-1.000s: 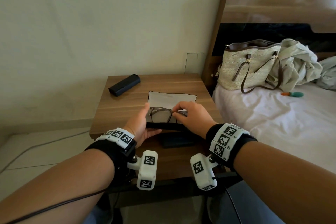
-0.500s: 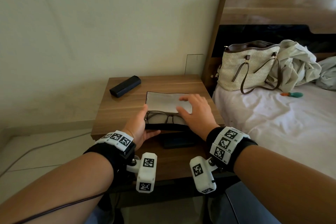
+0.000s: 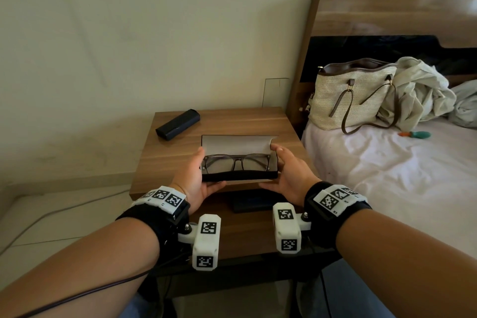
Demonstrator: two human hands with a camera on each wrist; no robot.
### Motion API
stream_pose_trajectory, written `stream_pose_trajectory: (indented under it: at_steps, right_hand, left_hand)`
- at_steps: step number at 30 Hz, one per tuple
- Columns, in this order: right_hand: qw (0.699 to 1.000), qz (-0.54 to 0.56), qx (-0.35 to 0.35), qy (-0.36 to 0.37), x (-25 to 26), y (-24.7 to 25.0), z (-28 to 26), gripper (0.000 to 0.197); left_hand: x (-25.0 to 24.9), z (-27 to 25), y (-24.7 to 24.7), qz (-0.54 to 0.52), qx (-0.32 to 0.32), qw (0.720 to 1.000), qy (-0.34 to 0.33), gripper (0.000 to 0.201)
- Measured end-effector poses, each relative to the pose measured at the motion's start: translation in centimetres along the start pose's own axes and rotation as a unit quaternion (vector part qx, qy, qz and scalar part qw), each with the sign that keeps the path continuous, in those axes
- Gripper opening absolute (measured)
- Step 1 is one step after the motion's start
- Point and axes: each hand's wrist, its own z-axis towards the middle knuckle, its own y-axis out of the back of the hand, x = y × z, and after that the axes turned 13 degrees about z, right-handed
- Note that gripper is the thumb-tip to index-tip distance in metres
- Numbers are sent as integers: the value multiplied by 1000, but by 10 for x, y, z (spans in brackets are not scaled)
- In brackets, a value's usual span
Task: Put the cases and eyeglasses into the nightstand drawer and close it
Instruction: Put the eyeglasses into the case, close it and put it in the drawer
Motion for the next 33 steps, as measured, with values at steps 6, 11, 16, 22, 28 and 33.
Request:
stream_pose_trajectory:
  at_steps: [6, 11, 16, 22, 28, 33]
  right_hand:
    - [999, -10, 10, 36, -7, -2, 2, 46]
    - [999, 6, 14, 37, -9, 0, 3, 46]
    - [999, 24, 20, 30, -9, 1, 2, 45]
    - [999, 51, 11, 8, -7, 5, 7, 34]
    - [997, 77, 7, 17, -9, 3, 3, 29]
    - [996, 84, 12, 19, -10, 2, 1, 30]
  left_hand:
    - [1, -1, 0, -2, 7, 1000, -11, 40]
    - [-1, -2, 0, -15, 11, 1000, 4, 49]
    - [-2, 0, -1, -24, 10, 1000, 8, 53]
    - [-1, 2, 2, -31, 7, 999, 7, 53]
    - [0, 1, 3, -36, 16, 999, -7, 49]
    - [0, 0, 4, -39, 23, 999, -12, 49]
